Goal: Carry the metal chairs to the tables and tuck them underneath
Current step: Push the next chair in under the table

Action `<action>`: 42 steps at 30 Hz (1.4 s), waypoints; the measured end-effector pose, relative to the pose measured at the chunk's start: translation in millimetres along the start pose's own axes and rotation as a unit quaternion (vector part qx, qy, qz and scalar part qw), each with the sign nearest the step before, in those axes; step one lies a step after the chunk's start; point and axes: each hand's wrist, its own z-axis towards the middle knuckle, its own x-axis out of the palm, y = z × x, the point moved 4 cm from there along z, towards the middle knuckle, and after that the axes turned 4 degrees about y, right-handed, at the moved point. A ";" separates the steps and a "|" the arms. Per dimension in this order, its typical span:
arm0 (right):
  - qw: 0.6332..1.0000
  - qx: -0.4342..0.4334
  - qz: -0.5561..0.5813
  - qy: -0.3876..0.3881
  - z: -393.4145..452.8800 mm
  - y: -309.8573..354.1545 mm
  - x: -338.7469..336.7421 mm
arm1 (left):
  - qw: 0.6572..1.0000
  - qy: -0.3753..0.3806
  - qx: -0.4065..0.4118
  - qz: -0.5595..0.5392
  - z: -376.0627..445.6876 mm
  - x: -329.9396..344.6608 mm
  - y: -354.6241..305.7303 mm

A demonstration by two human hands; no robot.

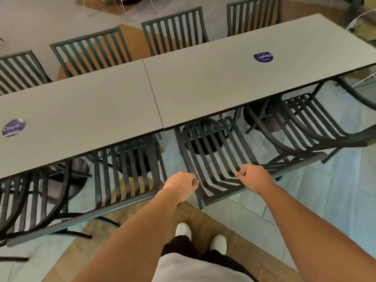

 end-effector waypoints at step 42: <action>0.928 -0.247 -0.270 0.072 125.9 -189.7 -52.1 | 0.978 -0.019 -0.200 -0.060 92.7 92.7 -169.1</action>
